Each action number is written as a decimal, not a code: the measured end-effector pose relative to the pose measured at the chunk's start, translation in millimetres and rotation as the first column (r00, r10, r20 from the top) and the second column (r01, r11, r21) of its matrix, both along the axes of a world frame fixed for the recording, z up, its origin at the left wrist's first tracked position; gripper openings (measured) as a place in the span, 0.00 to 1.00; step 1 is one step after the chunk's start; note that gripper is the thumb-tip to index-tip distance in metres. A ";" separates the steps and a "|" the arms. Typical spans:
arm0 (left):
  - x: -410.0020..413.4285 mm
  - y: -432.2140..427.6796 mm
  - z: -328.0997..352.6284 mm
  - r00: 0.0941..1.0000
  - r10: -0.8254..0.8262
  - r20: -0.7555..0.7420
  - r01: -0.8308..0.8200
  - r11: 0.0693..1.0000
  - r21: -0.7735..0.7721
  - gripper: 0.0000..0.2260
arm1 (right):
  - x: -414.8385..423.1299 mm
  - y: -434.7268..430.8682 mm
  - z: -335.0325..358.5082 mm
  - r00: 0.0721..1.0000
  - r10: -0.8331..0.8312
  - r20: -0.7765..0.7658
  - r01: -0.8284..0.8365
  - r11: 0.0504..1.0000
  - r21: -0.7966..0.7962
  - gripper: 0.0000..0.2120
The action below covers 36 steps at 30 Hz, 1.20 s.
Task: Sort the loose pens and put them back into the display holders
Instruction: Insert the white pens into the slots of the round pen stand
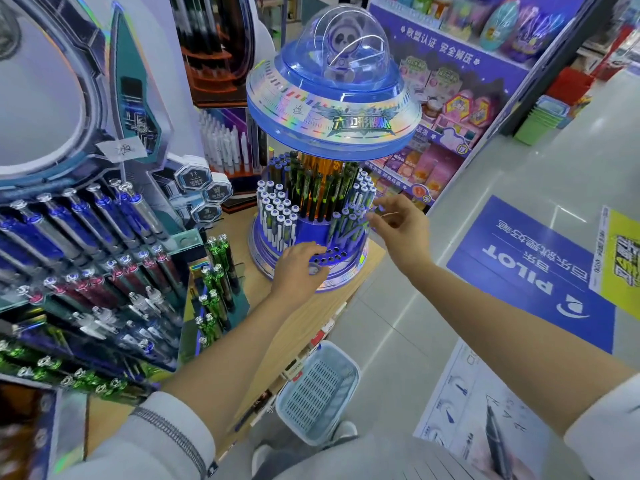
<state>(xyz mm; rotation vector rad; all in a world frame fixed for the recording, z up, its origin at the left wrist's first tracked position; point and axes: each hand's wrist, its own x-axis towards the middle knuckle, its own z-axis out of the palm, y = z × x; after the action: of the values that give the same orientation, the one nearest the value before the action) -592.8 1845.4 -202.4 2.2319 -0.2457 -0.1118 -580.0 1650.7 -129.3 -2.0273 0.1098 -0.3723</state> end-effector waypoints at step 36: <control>-110.0 9.2 -9.5 0.917 0.315 0.244 -0.352 0.927 0.128 0.16 | -56.3 38.1 -34.7 0.858 0.513 0.032 -0.490 0.836 -0.248 0.09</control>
<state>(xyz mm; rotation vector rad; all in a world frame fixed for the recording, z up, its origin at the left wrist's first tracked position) -702.8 1854.6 -212.0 2.4230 0.0338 0.3129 -636.3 1688.8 -164.0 -2.1672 -0.5484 -0.1498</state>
